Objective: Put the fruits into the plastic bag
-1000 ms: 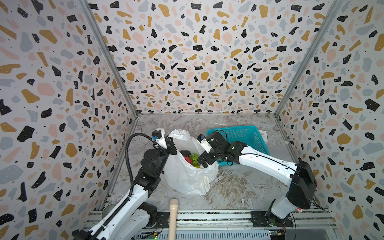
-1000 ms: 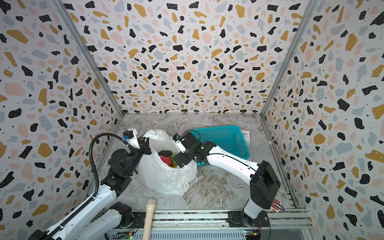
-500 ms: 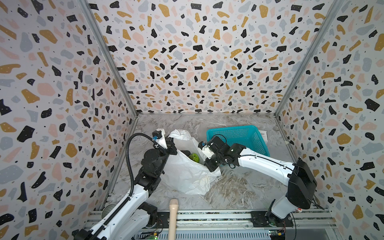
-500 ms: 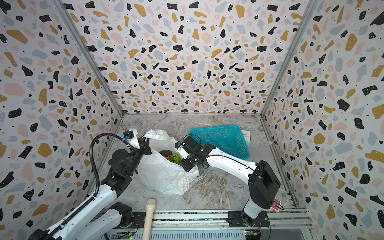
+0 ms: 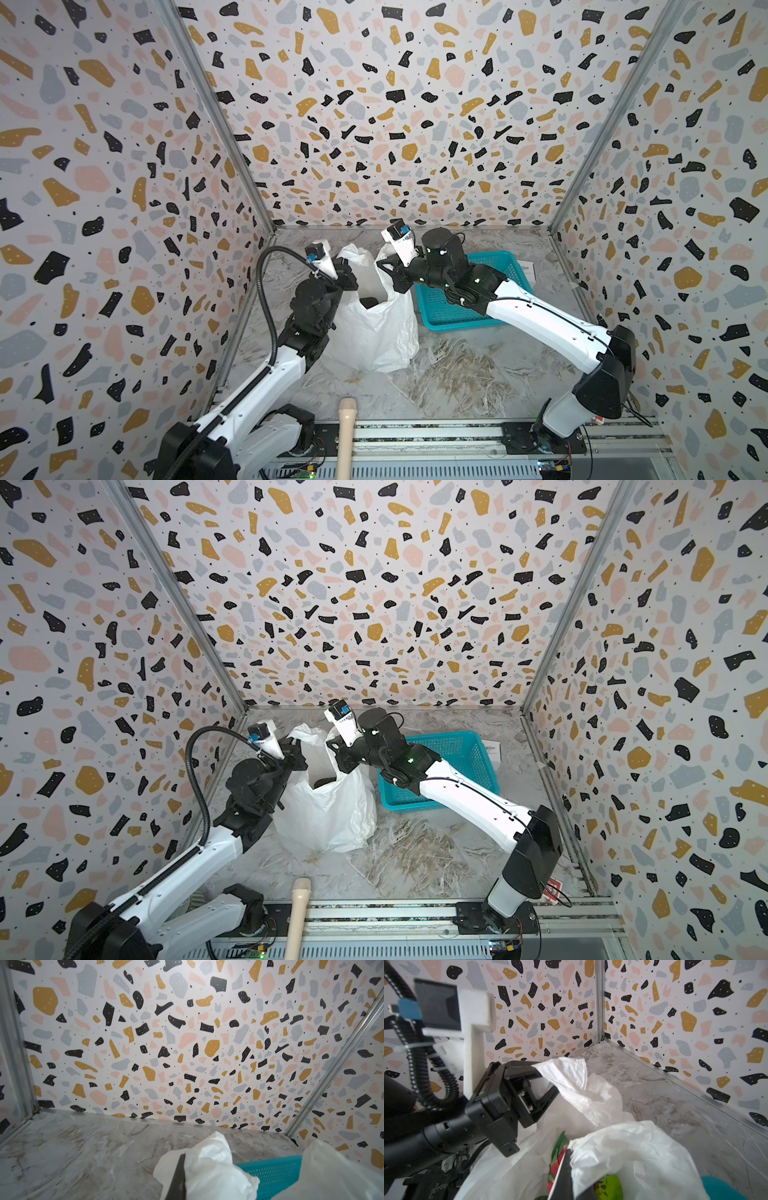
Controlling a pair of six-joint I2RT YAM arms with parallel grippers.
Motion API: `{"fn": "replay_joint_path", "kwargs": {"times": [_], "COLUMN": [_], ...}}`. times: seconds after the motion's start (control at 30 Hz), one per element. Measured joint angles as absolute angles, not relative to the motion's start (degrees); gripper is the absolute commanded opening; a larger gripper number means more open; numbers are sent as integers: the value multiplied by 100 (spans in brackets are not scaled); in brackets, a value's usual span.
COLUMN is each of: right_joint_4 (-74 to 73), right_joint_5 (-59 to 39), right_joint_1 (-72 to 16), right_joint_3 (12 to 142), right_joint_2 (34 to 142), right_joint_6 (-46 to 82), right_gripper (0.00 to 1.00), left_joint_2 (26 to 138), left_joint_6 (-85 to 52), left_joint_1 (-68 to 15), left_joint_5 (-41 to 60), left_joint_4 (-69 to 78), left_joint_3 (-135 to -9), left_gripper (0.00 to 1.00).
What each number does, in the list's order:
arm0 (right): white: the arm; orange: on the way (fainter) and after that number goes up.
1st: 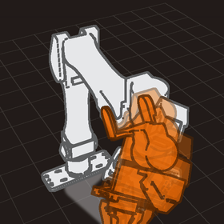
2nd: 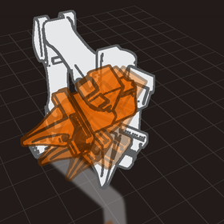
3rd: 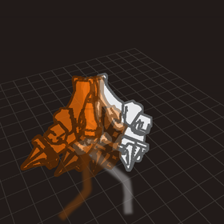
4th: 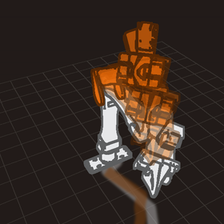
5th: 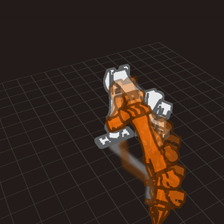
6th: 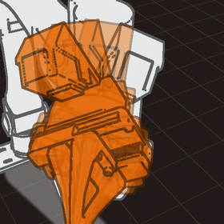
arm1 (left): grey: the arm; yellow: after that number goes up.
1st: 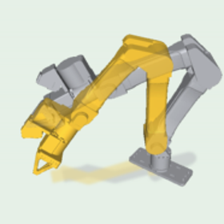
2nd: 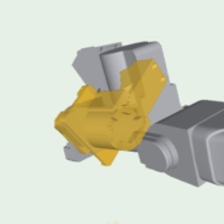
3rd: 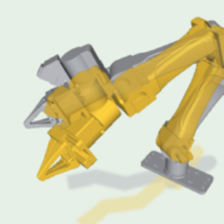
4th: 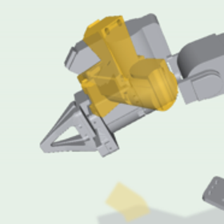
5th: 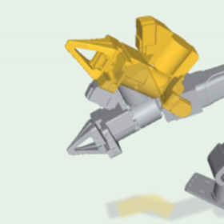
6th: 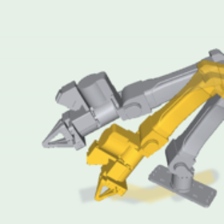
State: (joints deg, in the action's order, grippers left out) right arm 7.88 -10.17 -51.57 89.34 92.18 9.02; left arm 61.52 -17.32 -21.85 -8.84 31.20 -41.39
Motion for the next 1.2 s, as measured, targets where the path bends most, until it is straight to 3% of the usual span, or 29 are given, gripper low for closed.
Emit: {"fn": "replay_joint_path", "kwargs": {"times": [0.2,0.37,0.7,1.17,1.2], "right_joint_4": [314,-16,-351,-449,-429], "right_joint_5": [-725,-528,-478,-1754,-1822], "right_joint_1": [-5118,-5026,-4609,-3030,-2991], "right_joint_3": [8777,8582,7881,6982,6980], "right_joint_2": [9004,8685,8534,9212,9238], "right_joint_6": [790,718,1081,2853,2906], "right_gripper": [0,0,0,1,5], "left_joint_2": [6947,7183,6851,7636,7682], "left_joint_6": [-1669,-1743,-2152,-2333,-2311], "left_joint_1": [-2185,-2185,-2241,-3485,-3551], "left_joint_5": [-432,-196,169,1055,1096], "left_joint_4": [3621,3854,4001,3765,3708], "left_joint_3": [-5328,-5476,-4366,-3599,-3599], "left_gripper": [0,0,0,0,5]}}
